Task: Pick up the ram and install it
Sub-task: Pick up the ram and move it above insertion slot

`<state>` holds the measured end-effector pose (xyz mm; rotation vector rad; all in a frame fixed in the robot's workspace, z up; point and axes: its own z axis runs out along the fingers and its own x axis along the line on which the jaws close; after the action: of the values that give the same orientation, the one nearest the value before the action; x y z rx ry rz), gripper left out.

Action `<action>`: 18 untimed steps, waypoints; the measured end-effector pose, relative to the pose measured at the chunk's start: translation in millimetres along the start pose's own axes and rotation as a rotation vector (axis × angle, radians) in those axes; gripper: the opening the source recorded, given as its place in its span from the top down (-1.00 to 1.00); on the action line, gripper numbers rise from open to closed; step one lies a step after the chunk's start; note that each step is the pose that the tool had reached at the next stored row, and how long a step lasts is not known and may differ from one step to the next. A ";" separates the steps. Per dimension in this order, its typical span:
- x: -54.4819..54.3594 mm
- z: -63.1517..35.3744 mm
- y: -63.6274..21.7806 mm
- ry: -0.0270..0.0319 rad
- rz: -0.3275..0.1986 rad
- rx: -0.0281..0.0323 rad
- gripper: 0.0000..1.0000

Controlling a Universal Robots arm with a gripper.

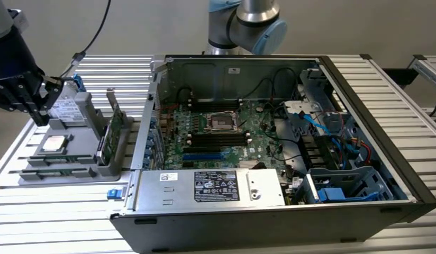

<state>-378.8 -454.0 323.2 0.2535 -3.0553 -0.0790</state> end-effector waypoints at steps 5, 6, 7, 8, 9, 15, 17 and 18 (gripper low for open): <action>-0.1 1.2 -0.1 0.0036 -0.092 -0.0036 0.80; -0.1 1.5 -0.1 0.0043 -0.110 -0.0042 0.80; -0.1 1.7 -0.1 0.0051 -0.129 -0.0048 0.80; -0.1 2.0 -0.1 0.0057 -0.146 -0.0052 0.80; -0.1 2.2 -0.1 0.0066 -0.165 -0.0061 0.80; -0.3 3.9 -0.2 0.0102 -0.274 -0.0126 0.80; -0.3 4.3 -0.2 0.0118 -0.312 -0.0137 0.80; -0.4 5.1 -0.3 0.0143 -0.372 -0.0161 0.80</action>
<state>-378.8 -454.0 318.1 0.8125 -2.9499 -0.1214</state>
